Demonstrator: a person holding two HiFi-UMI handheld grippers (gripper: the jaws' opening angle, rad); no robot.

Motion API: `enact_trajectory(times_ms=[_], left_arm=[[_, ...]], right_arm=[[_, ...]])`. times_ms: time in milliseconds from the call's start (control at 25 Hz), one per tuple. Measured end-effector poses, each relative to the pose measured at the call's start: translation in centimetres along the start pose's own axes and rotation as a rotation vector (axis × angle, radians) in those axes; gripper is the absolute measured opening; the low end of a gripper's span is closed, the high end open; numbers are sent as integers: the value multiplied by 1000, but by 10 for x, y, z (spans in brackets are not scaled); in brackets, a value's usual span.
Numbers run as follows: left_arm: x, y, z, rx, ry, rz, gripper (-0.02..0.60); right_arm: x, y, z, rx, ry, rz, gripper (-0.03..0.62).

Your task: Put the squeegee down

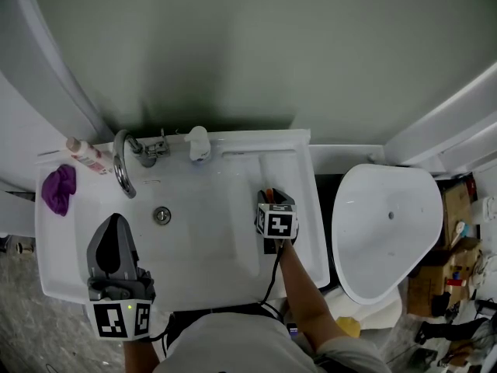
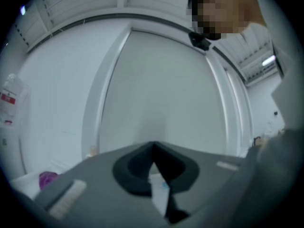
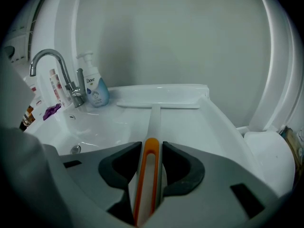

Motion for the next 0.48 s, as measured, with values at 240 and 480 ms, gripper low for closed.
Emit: enact_trajectory(times_ms=[240, 480], left_arm=[[12, 0, -10, 0, 12, 15, 8], [23, -7, -18, 2, 50, 50, 8]], right_arm=[[14, -1, -3, 11, 3, 53, 176], [55, 2, -14, 10, 20, 173, 136]])
Point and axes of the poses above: the fingertips, and each gripper's own axes: x backward along the fingers, z to its right, y out of its underside, the point moved 9 cm from there along x, backward along the fingers, and after that the axes turned 10 degrees about -x, right-handed, at the moved point
